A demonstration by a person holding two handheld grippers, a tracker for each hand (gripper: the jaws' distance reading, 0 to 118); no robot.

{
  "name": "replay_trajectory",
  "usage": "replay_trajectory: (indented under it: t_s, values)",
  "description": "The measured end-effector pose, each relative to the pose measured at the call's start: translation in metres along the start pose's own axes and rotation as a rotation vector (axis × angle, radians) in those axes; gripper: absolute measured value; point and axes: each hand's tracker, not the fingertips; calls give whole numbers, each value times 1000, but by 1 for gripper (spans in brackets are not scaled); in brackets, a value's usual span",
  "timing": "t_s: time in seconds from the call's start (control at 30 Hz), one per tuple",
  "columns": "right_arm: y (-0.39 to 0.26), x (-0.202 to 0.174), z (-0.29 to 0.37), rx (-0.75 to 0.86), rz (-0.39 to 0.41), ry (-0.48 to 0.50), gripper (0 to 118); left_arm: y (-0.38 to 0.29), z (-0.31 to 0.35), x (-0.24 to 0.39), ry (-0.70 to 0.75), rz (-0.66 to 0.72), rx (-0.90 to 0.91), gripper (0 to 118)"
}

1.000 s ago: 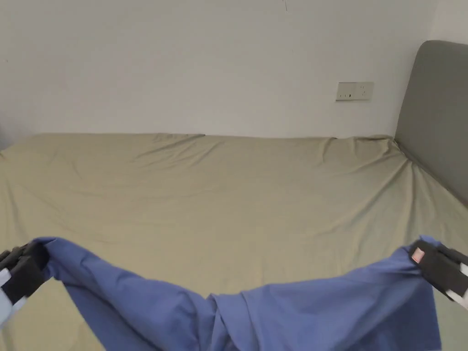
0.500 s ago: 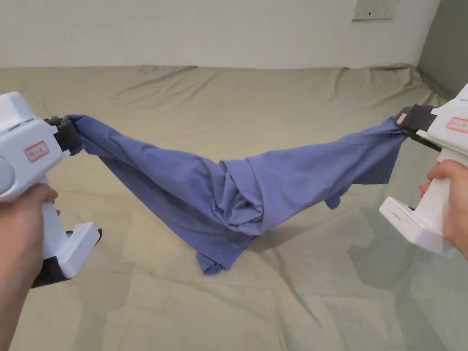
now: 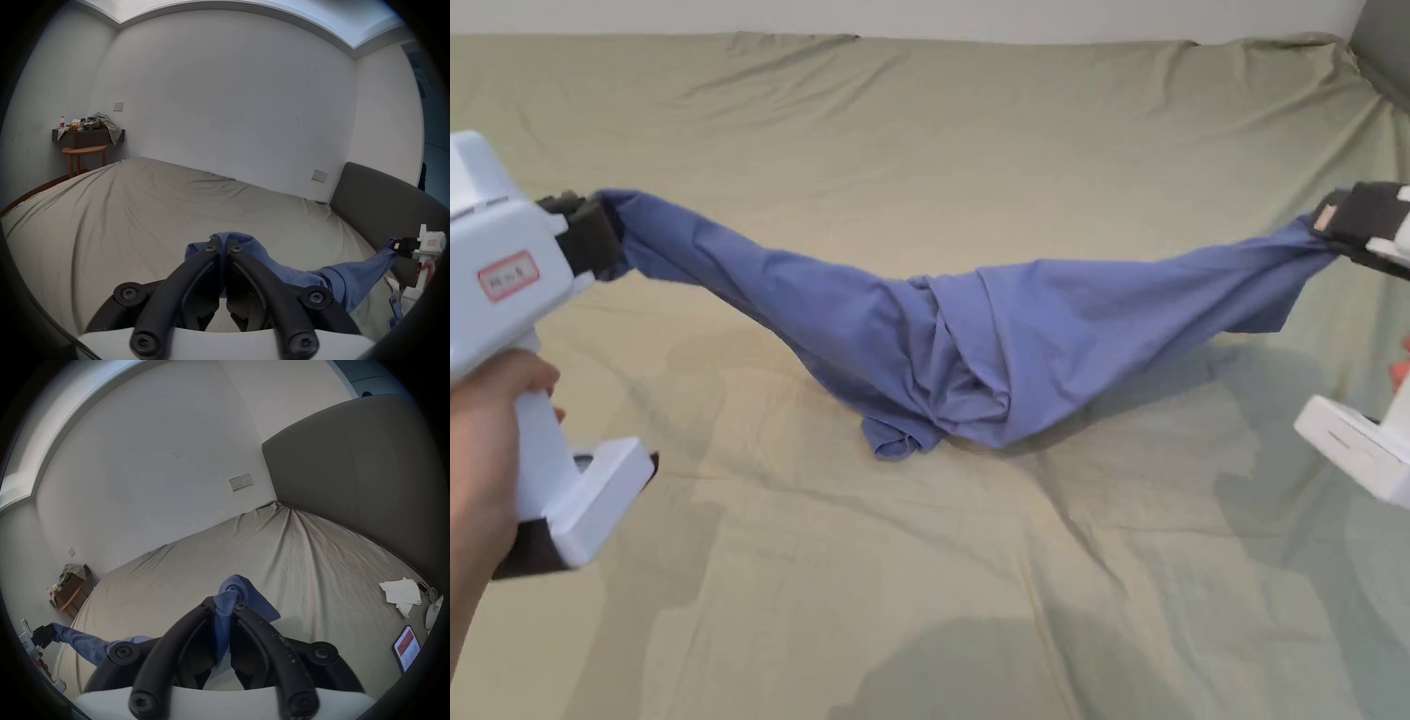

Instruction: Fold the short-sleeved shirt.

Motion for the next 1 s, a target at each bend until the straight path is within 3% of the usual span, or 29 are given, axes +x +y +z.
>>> replay_trajectory:
  t_s: [0.07,0.23,0.37,0.47,0.57,0.7,0.77,0.83,0.87,0.9,0.93,0.97,1.0]
  values:
    - [-13,5,25,-14,55,10,10,-11,27,-5,-13,-9,-7,2]
    - [-52,26,101,-75,85,37,10,-38,105,-19,-4,-14,-63,2]
    - [-97,42,169,-168,119,2,10,-71,172,-36,6,46,-139,2]
    - [-137,57,220,-254,59,-17,10,-106,210,-45,49,-2,-265,2]
    - [-179,66,248,-375,133,-53,10,-144,242,-52,83,7,-374,2]
    - [-221,80,257,-432,58,-97,10,-181,260,-68,127,44,-433,1]
    - [-237,78,250,-453,95,-119,10,-193,263,-70,143,67,-468,1]
    - [-247,71,245,-492,192,-130,11,-199,263,-70,137,86,-475,2]
    - [-250,82,235,-497,215,-113,18,-200,262,-71,140,83,-477,12]
    - [-250,80,232,-516,252,-100,43,-199,260,-72,138,86,-490,41]
    - [-245,76,234,-529,296,-139,82,-195,260,-74,146,101,-514,88]
    - [-237,72,242,-489,318,-166,118,-188,264,-71,177,107,-508,118]
    - [-227,70,251,-458,303,-143,113,-181,268,-70,174,103,-497,109]
